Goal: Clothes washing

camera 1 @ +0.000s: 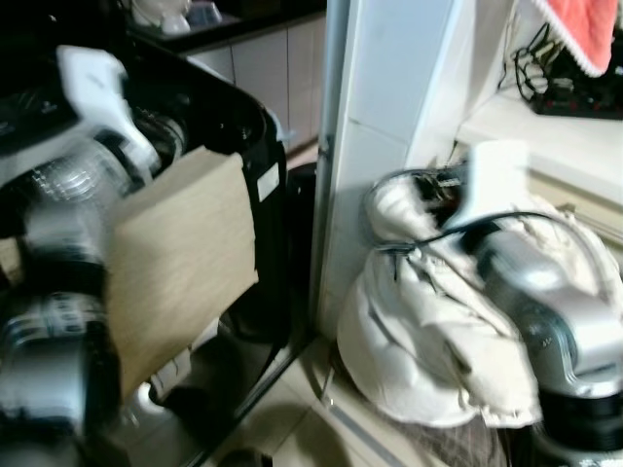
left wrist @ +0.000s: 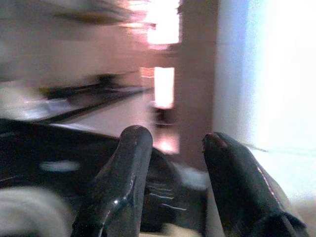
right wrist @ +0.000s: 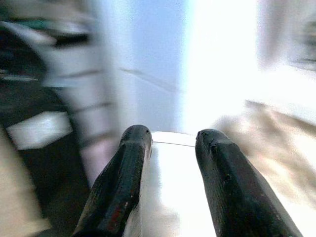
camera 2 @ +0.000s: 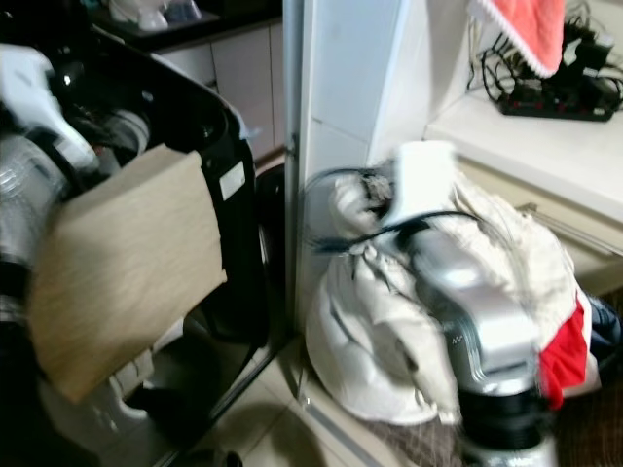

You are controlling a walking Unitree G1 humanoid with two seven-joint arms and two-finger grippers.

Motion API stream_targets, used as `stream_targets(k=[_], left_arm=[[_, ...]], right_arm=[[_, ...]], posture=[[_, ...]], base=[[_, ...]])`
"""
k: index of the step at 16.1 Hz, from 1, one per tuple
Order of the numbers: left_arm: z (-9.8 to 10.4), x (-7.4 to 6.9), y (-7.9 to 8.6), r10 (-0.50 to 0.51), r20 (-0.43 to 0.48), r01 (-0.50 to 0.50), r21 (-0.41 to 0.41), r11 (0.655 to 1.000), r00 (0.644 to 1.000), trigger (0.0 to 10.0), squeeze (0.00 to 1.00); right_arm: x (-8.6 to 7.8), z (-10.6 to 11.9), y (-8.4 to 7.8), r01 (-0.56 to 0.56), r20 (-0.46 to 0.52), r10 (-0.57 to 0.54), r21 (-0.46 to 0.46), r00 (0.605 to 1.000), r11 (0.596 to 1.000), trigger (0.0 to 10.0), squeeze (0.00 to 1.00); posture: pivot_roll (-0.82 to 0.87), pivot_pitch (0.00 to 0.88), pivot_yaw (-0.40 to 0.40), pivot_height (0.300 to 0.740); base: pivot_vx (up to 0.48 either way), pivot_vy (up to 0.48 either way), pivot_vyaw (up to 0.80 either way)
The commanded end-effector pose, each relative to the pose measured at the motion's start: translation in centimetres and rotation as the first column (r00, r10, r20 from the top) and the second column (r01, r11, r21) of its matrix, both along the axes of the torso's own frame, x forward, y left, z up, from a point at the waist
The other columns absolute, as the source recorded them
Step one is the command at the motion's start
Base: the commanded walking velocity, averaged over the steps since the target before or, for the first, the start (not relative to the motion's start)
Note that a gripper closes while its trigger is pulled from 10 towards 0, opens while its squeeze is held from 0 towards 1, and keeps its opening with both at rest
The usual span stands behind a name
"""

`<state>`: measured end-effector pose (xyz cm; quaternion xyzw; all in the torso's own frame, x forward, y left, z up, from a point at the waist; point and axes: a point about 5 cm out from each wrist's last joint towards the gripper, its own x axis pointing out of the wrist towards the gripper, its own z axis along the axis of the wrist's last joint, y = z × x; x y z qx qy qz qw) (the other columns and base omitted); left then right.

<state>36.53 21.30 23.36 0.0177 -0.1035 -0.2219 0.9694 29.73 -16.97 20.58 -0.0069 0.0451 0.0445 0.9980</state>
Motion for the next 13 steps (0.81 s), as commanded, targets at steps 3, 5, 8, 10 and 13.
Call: stream_targets(k=[3, 5, 8, 10, 13], left_arm=[[-1.1, -2.8, -5.7, -0.305, 0.001, 0.304, 0.079, 0.949, 0.952, 10.0, 0.0], [-2.3, -5.3, -8.6, -0.506, -0.082, 0.51, 0.035, 0.859, 0.858, 10.0, 0.0], [-3.1, -7.6, -10.2, -0.617, -0.154, 0.628, 0.03, 0.778, 0.771, 10.0, 0.0], [-3.9, -8.5, -10.7, -0.643, -0.202, 0.661, 0.032, 0.75, 0.739, 10.0, 0.0], [-4.4, -9.2, -10.9, -0.651, -0.27, 0.684, 0.039, 0.728, 0.709, 10.0, 0.0]], right_arm=[[0.5, -1.3, -2.2, 0.047, -0.066, -0.05, -0.047, 0.997, 0.998, 10.0, 1.0], [0.2, -1.6, -2.6, -0.117, -0.151, 0.099, -0.119, 0.984, 0.986, 10.0, 1.0], [-1.0, -1.6, -3.4, -0.266, -0.255, 0.209, -0.216, 0.944, 0.939, 10.0, 1.0], [-2.0, -2.2, -4.0, -0.374, -0.365, 0.262, -0.284, 0.893, 0.883, 10.0, 1.0], [-2.7, -3.0, -4.7, -0.444, -0.463, 0.261, -0.35, 0.847, 0.825, 10.0, 1.0]], posture=[[-0.08, 0.0, 0.033, 0.74], [-0.08, 0.0, 0.031, 0.74], [-0.08, 0.0, 0.03, 0.74], [-0.09, 0.0, 0.033, 0.74], [-0.09, 0.0, 0.032, 0.74]], base=[[0.0, 0.0, 0.0], [0.0, 0.0, 0.0], [0.0, 0.0, 0.0], [0.0, 0.0, 0.0], [0.0, 0.0, 0.0]])
